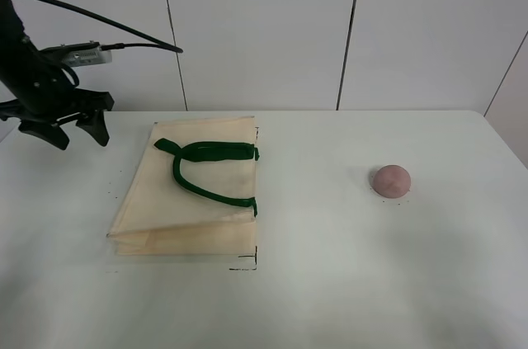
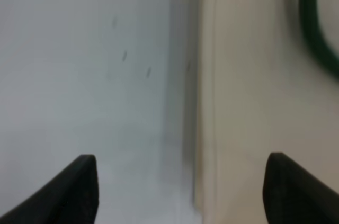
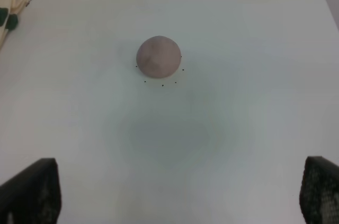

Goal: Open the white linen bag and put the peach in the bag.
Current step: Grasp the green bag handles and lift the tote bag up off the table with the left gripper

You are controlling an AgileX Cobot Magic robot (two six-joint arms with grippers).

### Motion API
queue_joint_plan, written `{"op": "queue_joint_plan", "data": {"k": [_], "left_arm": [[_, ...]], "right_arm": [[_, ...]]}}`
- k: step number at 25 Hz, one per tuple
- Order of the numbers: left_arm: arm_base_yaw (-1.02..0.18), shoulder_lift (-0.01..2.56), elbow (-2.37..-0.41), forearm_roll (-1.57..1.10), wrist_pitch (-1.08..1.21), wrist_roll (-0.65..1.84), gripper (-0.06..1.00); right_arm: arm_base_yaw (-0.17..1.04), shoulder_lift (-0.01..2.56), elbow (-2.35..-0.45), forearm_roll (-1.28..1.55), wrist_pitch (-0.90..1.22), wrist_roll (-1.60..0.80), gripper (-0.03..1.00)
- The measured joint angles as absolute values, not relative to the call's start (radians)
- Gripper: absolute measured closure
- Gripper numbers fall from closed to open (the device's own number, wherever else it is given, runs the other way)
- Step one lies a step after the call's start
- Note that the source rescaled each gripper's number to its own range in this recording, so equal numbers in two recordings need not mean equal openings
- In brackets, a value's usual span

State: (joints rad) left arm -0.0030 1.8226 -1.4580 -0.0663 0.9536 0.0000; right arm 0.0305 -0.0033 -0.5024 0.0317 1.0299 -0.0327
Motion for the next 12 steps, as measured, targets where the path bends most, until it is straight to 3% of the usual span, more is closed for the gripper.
{"op": "queue_joint_plan", "data": {"k": [12], "left_arm": [[-0.253, 2.101, -1.713, 0.000, 0.935, -0.219, 0.00]], "right_arm": [[0.031, -0.003, -0.502, 0.032, 1.030, -0.033, -0.03]]}}
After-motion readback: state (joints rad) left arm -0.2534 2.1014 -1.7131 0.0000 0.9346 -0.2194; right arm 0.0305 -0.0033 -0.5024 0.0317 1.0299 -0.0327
